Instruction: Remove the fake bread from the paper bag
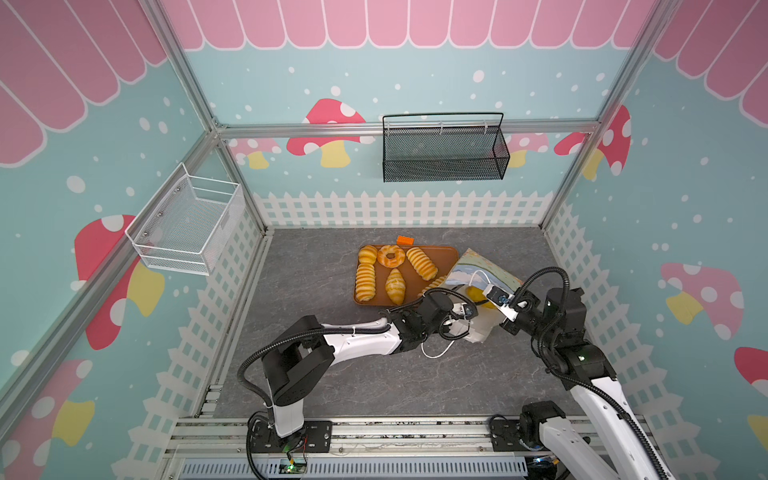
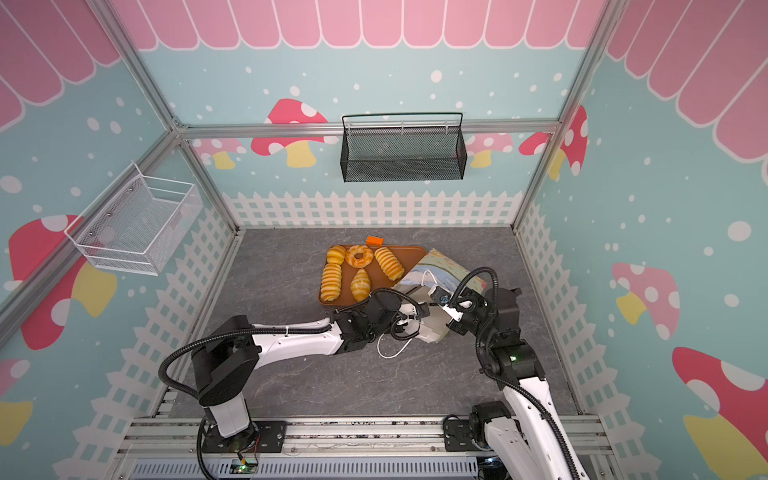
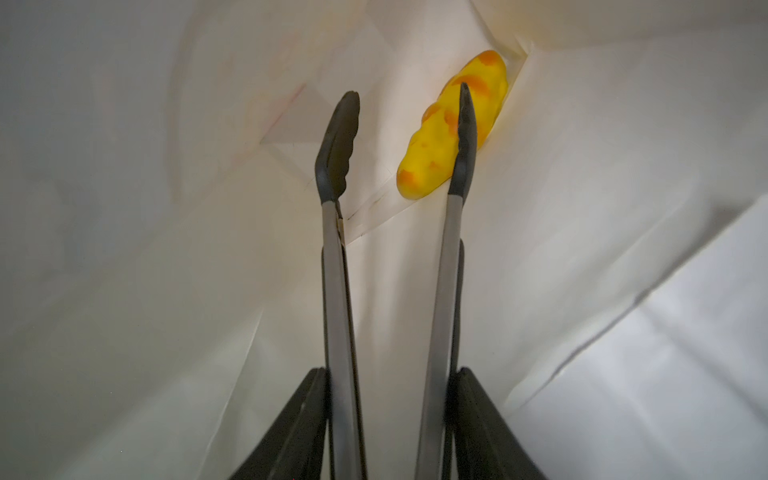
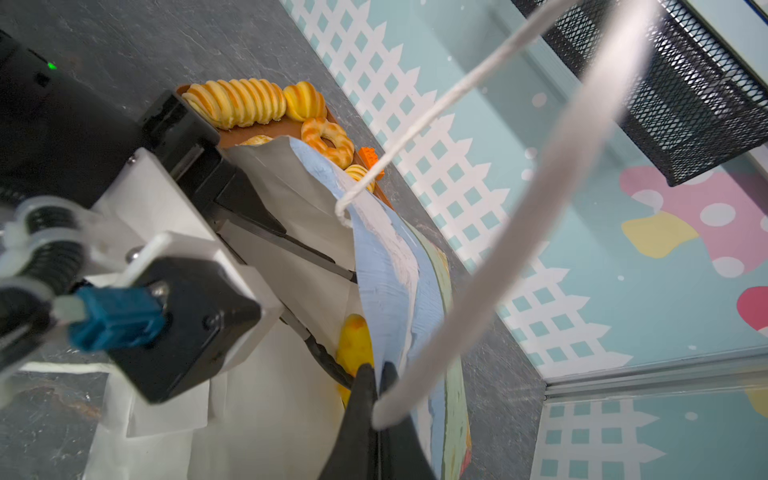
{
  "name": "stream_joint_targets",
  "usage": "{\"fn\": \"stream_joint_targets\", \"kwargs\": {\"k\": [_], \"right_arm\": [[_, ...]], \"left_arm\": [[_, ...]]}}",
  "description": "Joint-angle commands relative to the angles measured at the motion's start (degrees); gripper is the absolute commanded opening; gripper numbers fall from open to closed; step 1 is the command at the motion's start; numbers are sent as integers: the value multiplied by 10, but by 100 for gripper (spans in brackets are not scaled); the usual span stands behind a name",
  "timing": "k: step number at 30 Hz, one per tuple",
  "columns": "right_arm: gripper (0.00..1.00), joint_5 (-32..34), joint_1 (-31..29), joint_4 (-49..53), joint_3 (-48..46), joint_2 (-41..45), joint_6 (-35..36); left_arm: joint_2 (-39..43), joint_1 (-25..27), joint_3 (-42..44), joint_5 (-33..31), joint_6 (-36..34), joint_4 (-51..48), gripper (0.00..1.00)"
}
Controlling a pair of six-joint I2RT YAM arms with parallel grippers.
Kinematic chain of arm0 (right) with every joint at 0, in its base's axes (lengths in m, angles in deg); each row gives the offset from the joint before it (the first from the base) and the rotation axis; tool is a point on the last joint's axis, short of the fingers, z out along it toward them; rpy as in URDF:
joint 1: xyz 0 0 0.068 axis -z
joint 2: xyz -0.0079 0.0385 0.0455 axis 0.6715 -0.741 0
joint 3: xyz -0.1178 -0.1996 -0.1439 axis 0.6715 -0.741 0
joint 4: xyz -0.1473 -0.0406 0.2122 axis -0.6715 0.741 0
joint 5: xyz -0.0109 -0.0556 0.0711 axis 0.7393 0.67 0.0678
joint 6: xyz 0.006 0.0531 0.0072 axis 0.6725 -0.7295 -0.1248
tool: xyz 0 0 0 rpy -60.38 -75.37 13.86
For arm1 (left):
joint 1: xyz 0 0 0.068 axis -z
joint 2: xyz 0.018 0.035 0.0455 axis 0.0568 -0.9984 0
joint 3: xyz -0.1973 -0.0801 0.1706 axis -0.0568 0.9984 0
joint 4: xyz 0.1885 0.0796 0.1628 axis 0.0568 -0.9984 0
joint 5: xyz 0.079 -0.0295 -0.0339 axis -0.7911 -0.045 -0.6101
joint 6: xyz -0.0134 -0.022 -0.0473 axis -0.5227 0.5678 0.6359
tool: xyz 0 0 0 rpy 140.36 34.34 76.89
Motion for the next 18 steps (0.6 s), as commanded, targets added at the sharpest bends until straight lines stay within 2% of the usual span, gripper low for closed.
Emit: {"fn": "stream_joint_targets", "kwargs": {"k": [1, 7, 14, 18], "right_arm": [[0, -41, -2, 12, 16, -4, 16], [0, -51, -2, 37, 20, -14, 47], [0, -67, -3, 53, 28, -20, 66], [0, -73, -3, 59, 32, -23, 71]], "left_arm": [[-18, 6, -36, -20, -59, -21, 47], [-31, 6, -59, -5, -91, -94, 47], [-59, 7, -101, -30, -110, -104, 47], [-78, 6, -128, -22, -125, -121, 47]]}}
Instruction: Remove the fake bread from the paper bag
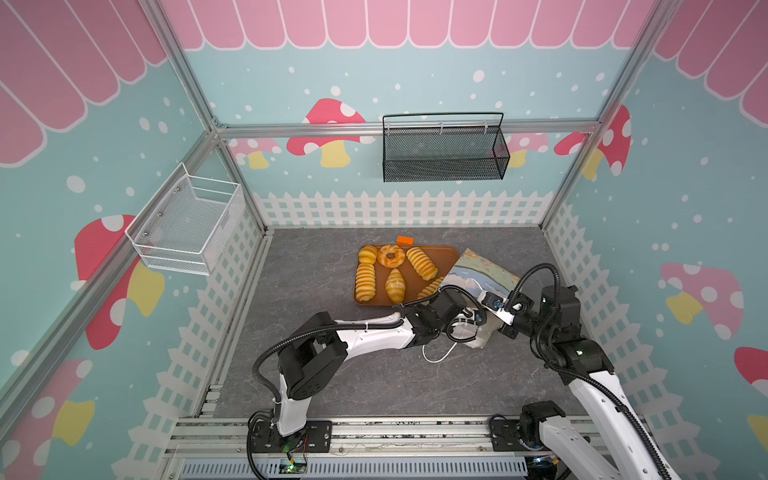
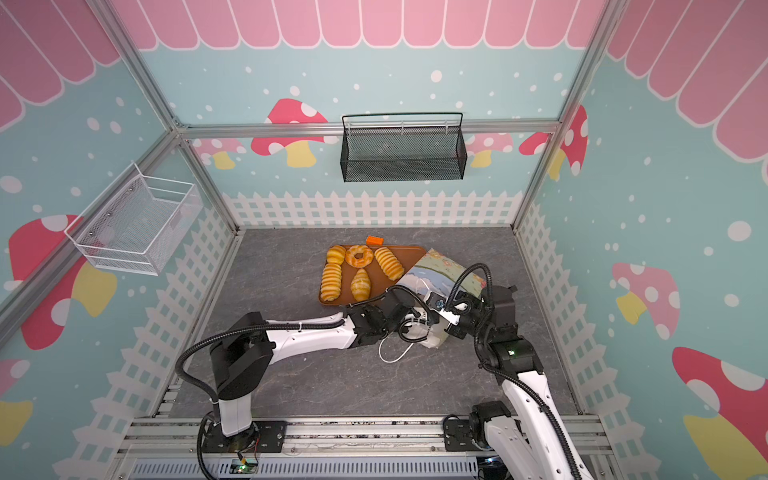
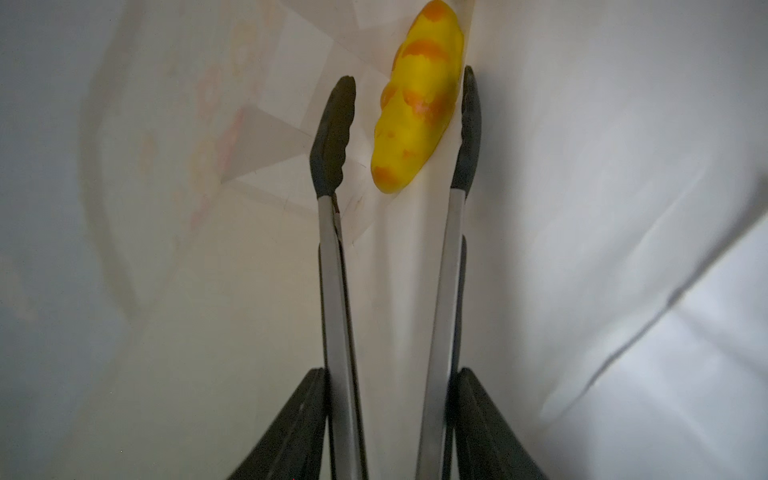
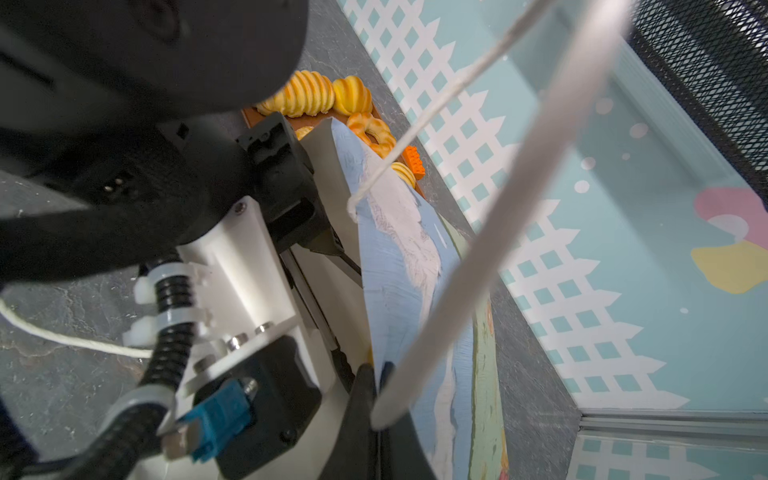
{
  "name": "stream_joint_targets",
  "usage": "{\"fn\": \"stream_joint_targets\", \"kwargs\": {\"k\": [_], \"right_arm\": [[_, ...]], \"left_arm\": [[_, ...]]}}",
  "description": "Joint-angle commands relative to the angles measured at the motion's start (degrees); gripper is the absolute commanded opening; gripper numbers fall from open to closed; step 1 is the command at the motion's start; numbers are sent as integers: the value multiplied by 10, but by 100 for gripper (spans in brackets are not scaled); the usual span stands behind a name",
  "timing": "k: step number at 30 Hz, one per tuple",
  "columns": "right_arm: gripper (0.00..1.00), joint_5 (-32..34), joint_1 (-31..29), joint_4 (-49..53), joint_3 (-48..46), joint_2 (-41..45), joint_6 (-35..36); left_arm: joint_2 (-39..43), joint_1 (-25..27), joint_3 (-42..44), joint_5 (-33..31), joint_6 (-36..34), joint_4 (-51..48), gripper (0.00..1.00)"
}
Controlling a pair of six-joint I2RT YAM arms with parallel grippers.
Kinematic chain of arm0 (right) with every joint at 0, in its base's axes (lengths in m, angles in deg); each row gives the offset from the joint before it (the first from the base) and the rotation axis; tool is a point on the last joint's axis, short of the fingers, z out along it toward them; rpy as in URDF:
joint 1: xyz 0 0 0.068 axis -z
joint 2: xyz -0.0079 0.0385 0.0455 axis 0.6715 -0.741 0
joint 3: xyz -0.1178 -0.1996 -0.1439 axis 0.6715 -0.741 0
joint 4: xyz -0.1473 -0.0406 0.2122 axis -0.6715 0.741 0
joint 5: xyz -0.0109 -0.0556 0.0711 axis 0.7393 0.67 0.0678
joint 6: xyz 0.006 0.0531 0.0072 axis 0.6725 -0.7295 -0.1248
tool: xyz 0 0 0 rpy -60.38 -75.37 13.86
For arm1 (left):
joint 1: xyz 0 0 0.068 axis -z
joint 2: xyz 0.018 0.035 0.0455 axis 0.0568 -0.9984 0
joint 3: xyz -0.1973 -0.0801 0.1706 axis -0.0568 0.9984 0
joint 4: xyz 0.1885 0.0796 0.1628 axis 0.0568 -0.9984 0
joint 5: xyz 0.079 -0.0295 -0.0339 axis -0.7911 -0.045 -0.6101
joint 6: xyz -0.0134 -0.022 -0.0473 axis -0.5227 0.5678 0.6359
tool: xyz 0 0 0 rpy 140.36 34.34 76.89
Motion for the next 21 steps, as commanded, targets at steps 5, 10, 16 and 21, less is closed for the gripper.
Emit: {"fn": "stream_joint_targets", "kwargs": {"k": [5, 10, 16, 21], "right_arm": [[0, -39, -3, 13, 26, -1, 28], [0, -36, -3, 18, 24, 4, 32], [0, -26, -3, 20, 12, 18, 35], [0, -9, -3, 17, 8, 23, 32]], "left_arm": [[-42, 0, -73, 9, -19, -96, 47], [-49, 0, -89, 10, -5, -117, 41], [-37, 1, -94, 14, 4, -120, 19], [-19, 1, -80, 16, 9, -107, 6]]}}
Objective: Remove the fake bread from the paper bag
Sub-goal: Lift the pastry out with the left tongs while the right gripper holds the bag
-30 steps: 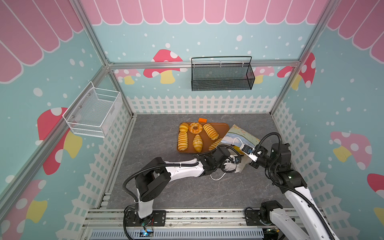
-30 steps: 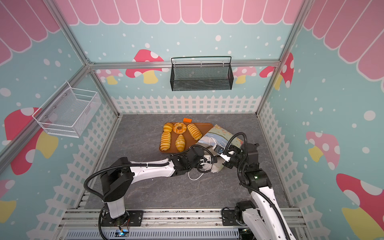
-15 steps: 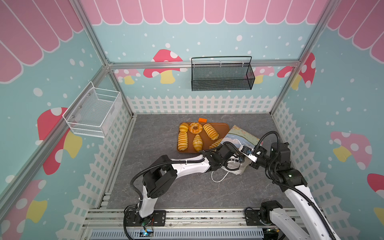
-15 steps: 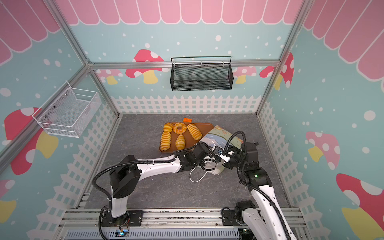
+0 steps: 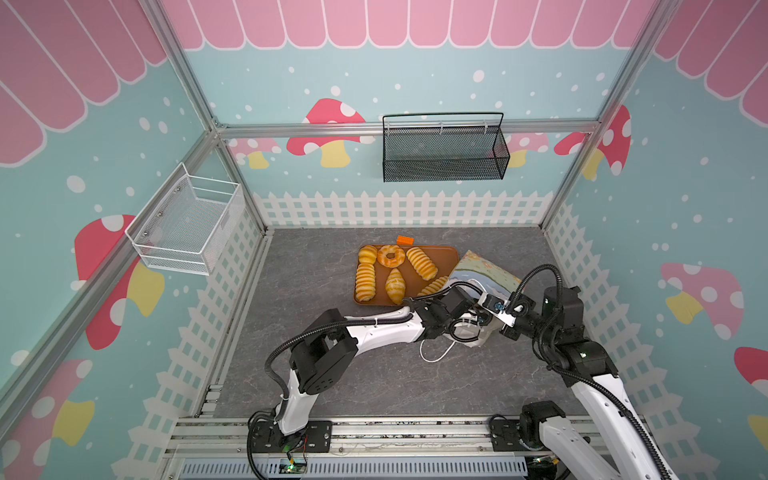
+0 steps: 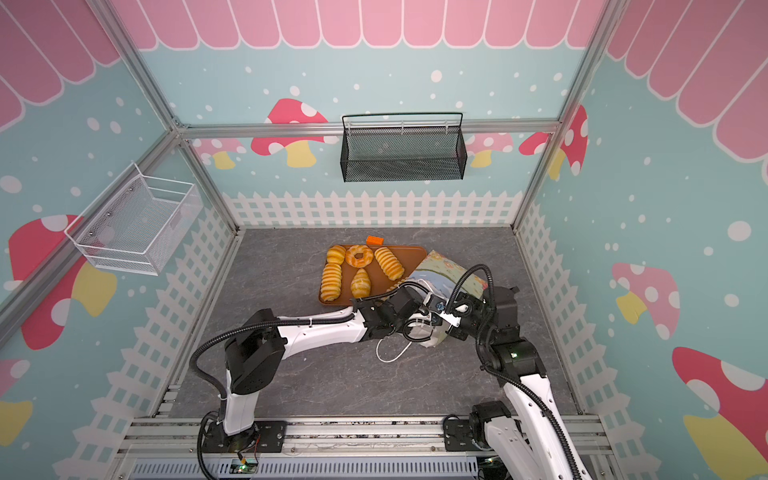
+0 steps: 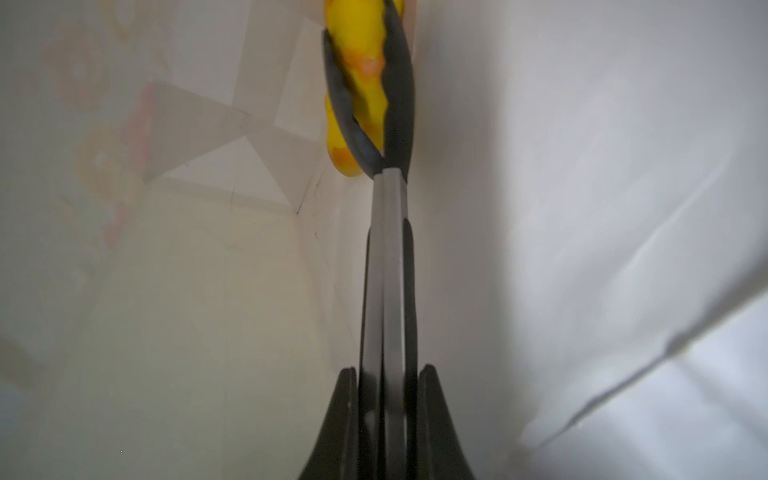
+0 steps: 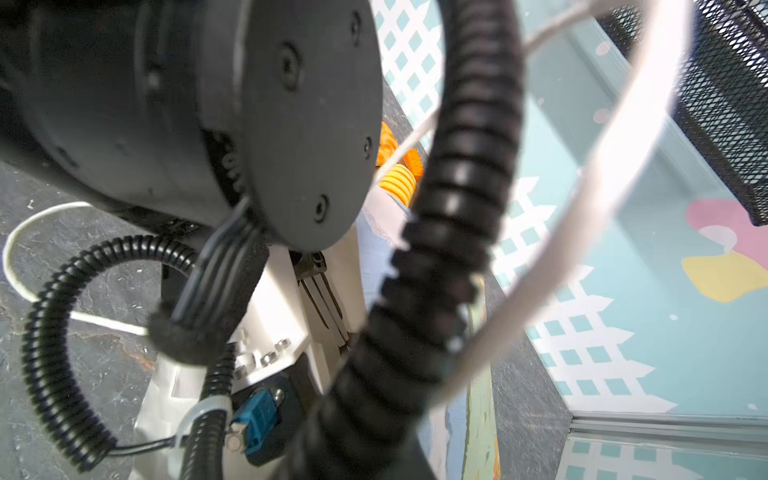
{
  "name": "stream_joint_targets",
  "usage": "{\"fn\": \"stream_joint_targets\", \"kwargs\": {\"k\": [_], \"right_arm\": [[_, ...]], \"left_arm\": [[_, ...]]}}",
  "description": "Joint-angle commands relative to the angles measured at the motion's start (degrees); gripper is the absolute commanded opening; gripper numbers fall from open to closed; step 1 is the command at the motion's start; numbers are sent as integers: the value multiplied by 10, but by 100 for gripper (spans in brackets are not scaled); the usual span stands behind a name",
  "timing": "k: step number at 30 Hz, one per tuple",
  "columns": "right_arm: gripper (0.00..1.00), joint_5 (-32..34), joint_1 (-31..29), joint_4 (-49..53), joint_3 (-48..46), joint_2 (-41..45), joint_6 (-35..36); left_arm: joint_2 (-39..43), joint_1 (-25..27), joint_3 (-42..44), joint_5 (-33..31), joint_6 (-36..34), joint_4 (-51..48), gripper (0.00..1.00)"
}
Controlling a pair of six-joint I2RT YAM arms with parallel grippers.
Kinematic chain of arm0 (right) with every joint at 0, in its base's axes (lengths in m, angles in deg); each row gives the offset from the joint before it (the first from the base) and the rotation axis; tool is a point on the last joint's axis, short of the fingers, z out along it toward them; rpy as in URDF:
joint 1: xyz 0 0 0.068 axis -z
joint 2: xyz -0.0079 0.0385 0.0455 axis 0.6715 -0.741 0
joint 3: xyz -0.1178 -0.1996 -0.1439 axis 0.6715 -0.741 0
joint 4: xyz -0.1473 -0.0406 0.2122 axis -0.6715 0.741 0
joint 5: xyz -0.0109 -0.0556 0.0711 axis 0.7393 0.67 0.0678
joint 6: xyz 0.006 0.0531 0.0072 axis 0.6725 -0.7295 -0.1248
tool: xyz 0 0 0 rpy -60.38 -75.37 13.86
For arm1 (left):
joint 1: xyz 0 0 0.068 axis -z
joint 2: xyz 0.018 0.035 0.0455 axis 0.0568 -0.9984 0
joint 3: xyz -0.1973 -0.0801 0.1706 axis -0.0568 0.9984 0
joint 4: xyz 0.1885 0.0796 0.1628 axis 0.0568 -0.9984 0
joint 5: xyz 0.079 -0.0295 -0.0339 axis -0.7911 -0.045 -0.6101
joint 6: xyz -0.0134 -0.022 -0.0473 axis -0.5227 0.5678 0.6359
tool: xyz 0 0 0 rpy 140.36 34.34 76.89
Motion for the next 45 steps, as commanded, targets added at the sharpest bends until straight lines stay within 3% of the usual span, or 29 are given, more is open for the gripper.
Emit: {"fn": "stream_joint_targets", "kwargs": {"k": [1, 3, 25, 37, 45], "right_arm": [[0, -3, -3, -7, 1, 9, 15], [0, 6, -4, -14, -1, 12, 10], [0, 111, -3, -99, -36, 31, -34], [0, 154, -4, -136, -49, 36, -47], [0, 259, -3, -176, -63, 21, -43]], "left_arm": [[30, 2, 1, 6, 2, 15, 3], [44, 2, 14, 5, 2, 26, 0], [193, 7, 92, -37, 4, 31, 0], [269, 38, 128, -72, 21, 6, 0], [326, 66, 164, -100, 75, 0, 0]]}}
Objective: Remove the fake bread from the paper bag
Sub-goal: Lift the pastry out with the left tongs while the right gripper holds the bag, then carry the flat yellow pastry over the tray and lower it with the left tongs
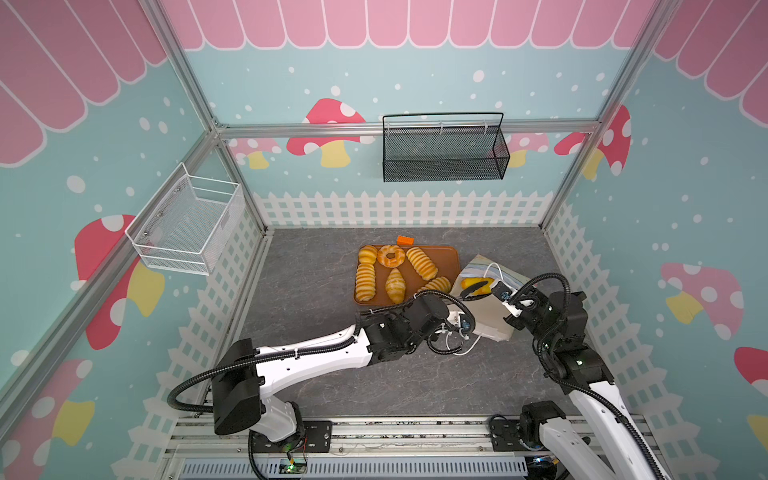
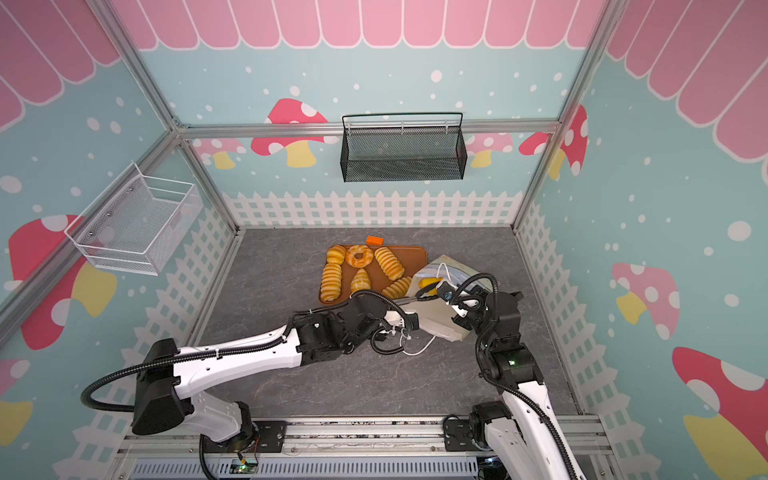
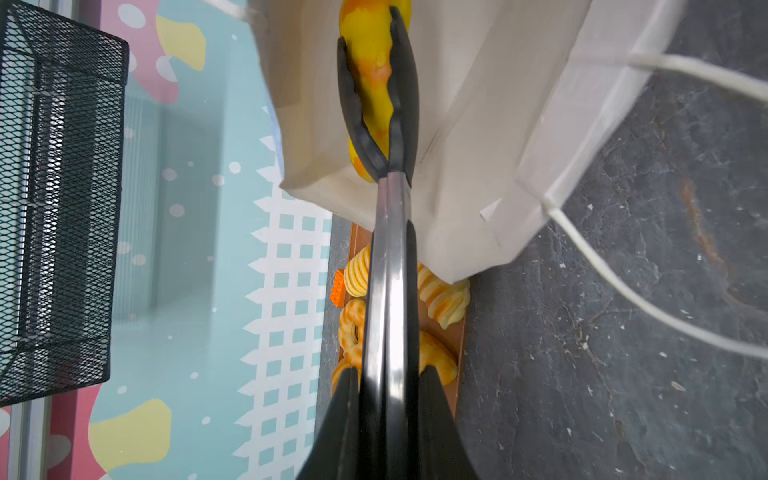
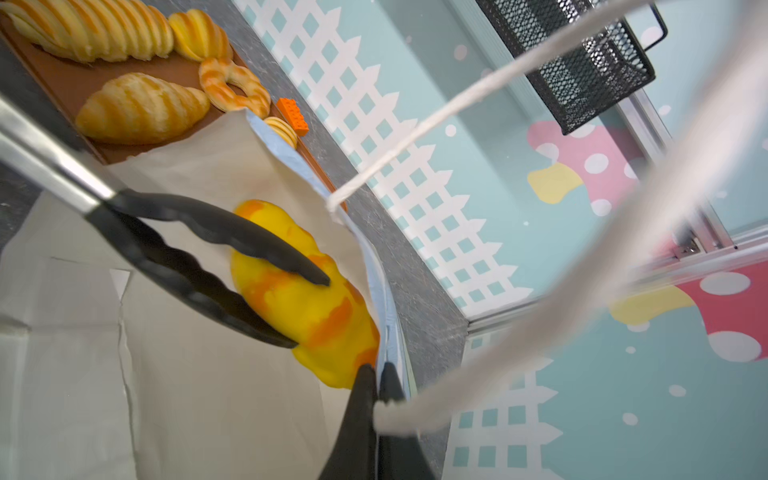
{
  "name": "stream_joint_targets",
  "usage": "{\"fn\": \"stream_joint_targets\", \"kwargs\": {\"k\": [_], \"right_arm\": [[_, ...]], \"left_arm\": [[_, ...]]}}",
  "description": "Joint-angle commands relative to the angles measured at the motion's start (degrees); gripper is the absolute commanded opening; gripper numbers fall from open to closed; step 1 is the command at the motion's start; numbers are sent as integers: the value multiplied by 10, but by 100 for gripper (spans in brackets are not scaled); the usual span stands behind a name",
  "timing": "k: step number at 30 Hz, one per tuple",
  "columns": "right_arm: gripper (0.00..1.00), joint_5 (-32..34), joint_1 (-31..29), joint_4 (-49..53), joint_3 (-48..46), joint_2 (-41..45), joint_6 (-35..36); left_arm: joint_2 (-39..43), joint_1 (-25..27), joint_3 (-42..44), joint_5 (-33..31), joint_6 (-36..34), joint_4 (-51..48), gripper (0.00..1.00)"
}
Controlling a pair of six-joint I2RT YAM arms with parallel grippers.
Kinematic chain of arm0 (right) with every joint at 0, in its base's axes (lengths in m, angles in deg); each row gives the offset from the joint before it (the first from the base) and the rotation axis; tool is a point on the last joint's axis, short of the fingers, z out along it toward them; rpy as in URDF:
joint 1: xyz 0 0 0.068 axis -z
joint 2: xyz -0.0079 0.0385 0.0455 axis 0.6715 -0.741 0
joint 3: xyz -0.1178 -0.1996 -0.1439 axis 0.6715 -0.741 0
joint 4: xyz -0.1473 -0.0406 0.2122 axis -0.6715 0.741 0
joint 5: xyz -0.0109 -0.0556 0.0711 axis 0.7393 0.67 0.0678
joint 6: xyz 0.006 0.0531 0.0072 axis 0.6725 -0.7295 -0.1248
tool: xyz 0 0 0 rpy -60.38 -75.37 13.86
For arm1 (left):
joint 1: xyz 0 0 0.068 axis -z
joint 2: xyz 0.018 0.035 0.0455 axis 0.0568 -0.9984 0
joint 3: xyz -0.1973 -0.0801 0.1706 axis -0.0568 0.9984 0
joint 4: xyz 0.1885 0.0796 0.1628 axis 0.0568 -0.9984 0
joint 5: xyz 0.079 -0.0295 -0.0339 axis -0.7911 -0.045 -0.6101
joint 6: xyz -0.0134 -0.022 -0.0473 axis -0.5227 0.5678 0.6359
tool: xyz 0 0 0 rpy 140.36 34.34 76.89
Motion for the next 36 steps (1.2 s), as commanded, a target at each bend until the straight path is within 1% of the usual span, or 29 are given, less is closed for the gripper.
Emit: {"fn": "stream_joint_targets", "kwargs": {"k": [1, 3, 9, 12, 16, 20, 22, 25, 27, 32, 36], "right_arm": [[0, 68, -3, -44, -10, -7, 1], [0, 91, 0, -53, -11, -13, 4], [0, 110, 21, -58, -16, -17, -15], [0, 106, 41, -58, -19, -18, -35], [0, 100, 74, -60, -19, -19, -55], [0, 103, 90, -64, -31, -3, -87], [0, 101, 91, -63, -41, 9, -99], [0, 99, 91, -56, -52, 29, -108], [0, 102, 91, -48, -54, 42, -110], [0, 126, 91, -12, -40, 49, -119], [0, 124, 91, -6, -33, 52, -122]], "left_arm": [[37, 10, 5, -25, 45, 13, 0], [55, 12, 7, -25, 61, 13, 0], [99, 9, 19, -28, 112, 37, 0], [105, -1, 21, -23, 153, 40, 0], [108, -13, 36, 1, 187, 57, 0], [97, -43, 31, 11, 243, 69, 0], [80, -61, 15, 5, 289, 65, 0], [37, -84, -20, -1, 314, 45, 0], [-6, -98, -60, -7, 331, 19, 0], [-117, -100, -163, -76, 372, -29, 0], [-197, -100, -235, -96, 415, -51, 0]]}}
